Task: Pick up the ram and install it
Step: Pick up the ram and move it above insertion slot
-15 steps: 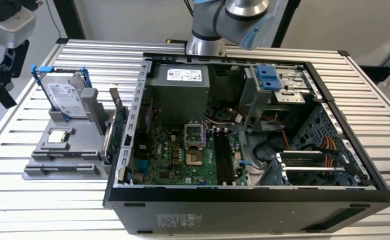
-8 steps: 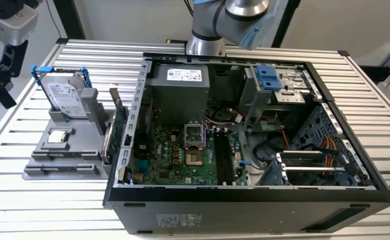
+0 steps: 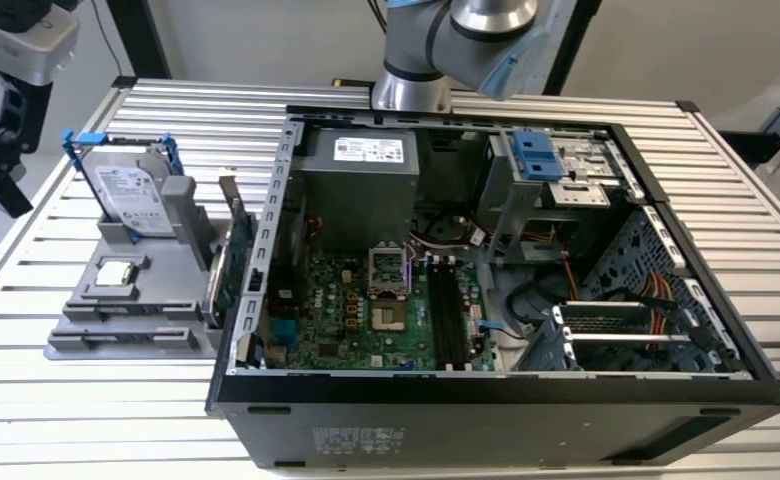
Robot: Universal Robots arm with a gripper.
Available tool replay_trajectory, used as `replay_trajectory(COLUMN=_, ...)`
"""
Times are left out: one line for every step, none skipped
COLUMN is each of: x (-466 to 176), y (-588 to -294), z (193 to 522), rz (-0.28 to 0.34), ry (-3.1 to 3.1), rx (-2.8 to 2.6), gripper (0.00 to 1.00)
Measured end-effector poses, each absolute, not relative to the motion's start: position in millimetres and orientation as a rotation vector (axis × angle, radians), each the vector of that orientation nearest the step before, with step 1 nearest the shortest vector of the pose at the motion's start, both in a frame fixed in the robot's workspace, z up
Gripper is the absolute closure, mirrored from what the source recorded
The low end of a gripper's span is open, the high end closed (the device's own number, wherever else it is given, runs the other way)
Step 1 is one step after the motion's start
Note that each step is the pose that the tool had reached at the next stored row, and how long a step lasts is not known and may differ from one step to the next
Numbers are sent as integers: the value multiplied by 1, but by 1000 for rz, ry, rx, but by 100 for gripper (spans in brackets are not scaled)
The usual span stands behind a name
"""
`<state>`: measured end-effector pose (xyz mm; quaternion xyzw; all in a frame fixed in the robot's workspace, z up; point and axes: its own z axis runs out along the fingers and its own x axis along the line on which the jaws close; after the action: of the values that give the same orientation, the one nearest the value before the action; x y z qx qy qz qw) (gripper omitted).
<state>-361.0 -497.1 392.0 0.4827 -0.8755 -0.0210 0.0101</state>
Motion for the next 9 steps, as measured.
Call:
replay_trajectory(x=-361, y=-497, z=392, rz=-66, ry=-2726, rx=1518, gripper=100)
replay_trajectory(x=-361, y=-497, z=392, rz=-65, ry=-2719, rx=1530, gripper=100)
replay_trajectory(x=-361, y=-497, z=392, rz=-65, ry=-2712, rx=1542, gripper=100)
replay_trajectory(x=-361, y=-497, z=392, rz=-65, ry=-2705, rx=1554, gripper=100)
replay_trajectory(x=-361, y=-497, z=392, rz=-65, ry=-2698, rx=1566, gripper=100)
replay_trajectory(x=-361, y=-497, z=392, rz=-65, ry=-2691, rx=1578, gripper=100)
replay_trajectory(x=-361, y=-497, z=392, rz=-65, ry=-2684, rx=1590, gripper=100)
replay_trajectory(x=-361, y=-497, z=392, rz=-64, ry=-2676, rx=1602, gripper=100)
replay_trajectory(x=-361, y=-497, z=392, rz=-64, ry=-2668, rx=1615, gripper=100)
